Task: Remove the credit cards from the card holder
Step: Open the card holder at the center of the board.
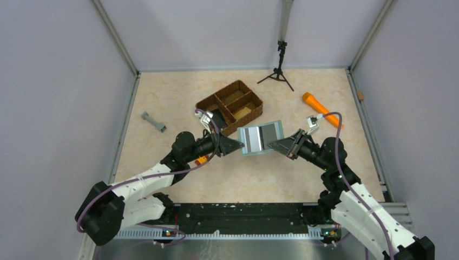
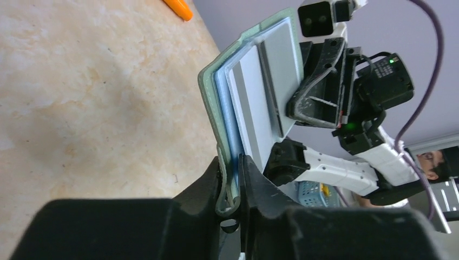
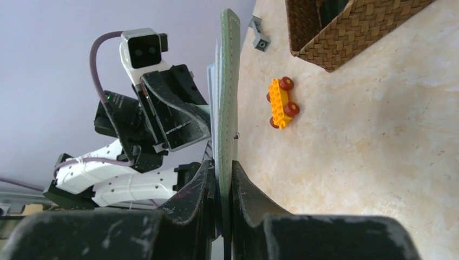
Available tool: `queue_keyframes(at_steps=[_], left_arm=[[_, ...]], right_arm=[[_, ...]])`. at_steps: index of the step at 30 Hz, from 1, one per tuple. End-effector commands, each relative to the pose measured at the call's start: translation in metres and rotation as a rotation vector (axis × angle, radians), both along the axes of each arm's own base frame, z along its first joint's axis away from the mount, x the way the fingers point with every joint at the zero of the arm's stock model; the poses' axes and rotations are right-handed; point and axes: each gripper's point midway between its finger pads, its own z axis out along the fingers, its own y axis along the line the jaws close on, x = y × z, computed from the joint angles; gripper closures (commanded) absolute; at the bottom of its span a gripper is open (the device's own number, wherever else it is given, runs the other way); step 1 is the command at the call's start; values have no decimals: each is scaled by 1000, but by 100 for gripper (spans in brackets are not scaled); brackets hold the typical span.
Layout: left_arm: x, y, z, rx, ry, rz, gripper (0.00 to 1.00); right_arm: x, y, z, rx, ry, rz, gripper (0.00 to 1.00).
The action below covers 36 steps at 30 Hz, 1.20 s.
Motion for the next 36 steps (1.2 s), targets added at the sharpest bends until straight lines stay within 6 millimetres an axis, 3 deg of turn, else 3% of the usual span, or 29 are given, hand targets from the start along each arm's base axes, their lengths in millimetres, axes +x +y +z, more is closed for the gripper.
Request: queue_keyframes(at_steps=[1,8,11,12,14,15,16,19,25,28,32,34,36], left_arm=[[-7,0,33,-78,-105,-28,90],[-13,0,48,-121,-130,-60,100],[-14,-1,49,-121,-127,-65,100],[-14,-1,49,-123,-125,-66,100],[-15,-1,51,-130,-123,-70,100],[-15,-2,53,-132,-126,-74,100],[-16,-2,55,-133,-129,-78,100],[-14,-3,54,-107,-126,-82,100],[-14,-9,47,-74,-110,-116,100],[-13,-10,43,-76,-99,-120,100],[-13,-13,36,-71,-76,-134,100],[-11,-14,27,-59,-55,-128,100],[-9,-15,14,-50,-26,-124,100]], right_arm=[[-4,1,30,64,-81,25,100],[1,1,13,1,-48,15,100],[2,2,8,-41,-51,24,90],[3,1,6,-59,-54,22,82],[11,-5,-2,-132,-50,-20,46],[17,-13,-12,-205,-27,-65,33],[19,-21,-27,-291,-4,-93,29],[25,-30,-36,-400,-20,-108,28],[22,-22,-40,-393,-43,-53,29],[19,-13,-35,-348,-89,-5,31],[14,0,-45,-302,-55,74,31],[19,-3,-58,-332,-4,46,26],[22,-10,-71,-372,36,11,15]])
